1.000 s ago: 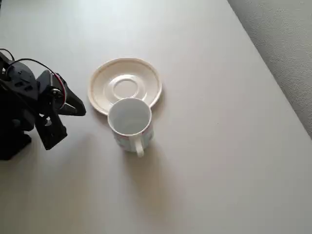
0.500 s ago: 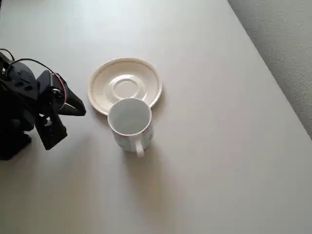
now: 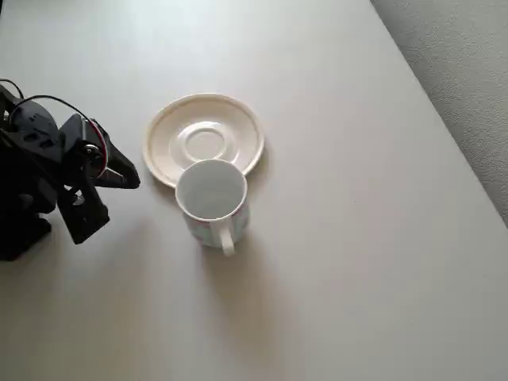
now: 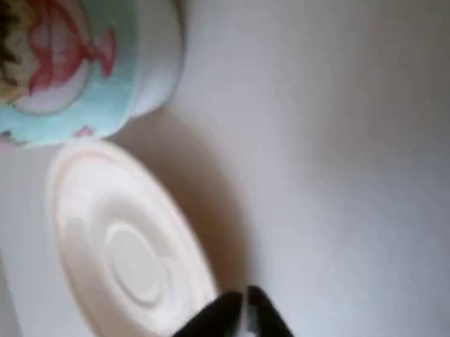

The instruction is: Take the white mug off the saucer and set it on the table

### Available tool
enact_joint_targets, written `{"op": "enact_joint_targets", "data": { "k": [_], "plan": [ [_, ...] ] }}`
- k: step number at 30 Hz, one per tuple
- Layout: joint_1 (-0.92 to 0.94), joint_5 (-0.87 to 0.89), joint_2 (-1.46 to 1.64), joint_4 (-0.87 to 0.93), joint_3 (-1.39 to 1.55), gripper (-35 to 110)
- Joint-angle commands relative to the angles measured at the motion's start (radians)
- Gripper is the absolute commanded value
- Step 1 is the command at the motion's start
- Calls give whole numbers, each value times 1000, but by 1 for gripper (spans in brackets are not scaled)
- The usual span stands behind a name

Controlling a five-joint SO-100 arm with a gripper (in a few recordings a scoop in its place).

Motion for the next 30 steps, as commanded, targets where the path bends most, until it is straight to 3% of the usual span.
{"op": "enact_joint_targets", "data": {
  "k": [1,30],
  "plan": [
    [-9,-5,14,6,-5,1],
    [-9,-5,14,6,-5,1]
  ]
}}
